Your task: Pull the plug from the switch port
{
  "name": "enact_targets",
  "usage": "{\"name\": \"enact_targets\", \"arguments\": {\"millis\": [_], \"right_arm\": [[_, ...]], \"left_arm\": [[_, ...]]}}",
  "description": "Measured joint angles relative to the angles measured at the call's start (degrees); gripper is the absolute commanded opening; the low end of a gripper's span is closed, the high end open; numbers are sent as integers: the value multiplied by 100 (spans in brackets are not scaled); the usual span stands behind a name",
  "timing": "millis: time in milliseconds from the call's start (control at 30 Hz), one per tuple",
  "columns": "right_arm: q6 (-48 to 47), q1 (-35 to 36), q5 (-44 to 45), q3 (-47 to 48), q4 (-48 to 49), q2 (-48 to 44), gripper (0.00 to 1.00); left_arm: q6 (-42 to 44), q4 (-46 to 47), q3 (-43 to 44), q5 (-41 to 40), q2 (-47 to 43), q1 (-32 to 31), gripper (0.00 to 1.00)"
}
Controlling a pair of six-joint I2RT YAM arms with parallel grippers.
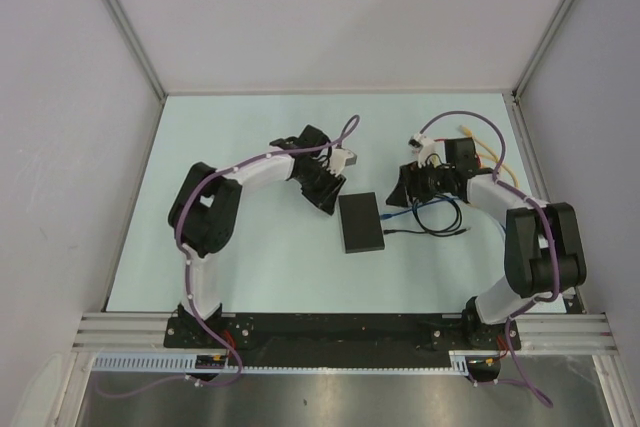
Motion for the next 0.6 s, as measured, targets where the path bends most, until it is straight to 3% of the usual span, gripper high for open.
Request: {"name": "enact_targets", "arguments": {"millis": [200, 600], "right_arm": [[-680, 302, -326, 197, -422, 374, 56], [-4177, 337, 57, 1541, -2538, 848, 47]], "left_arm": [[22, 341, -1016, 699, -901, 17, 42], [203, 575, -1810, 1069, -1462, -50, 42]]}}
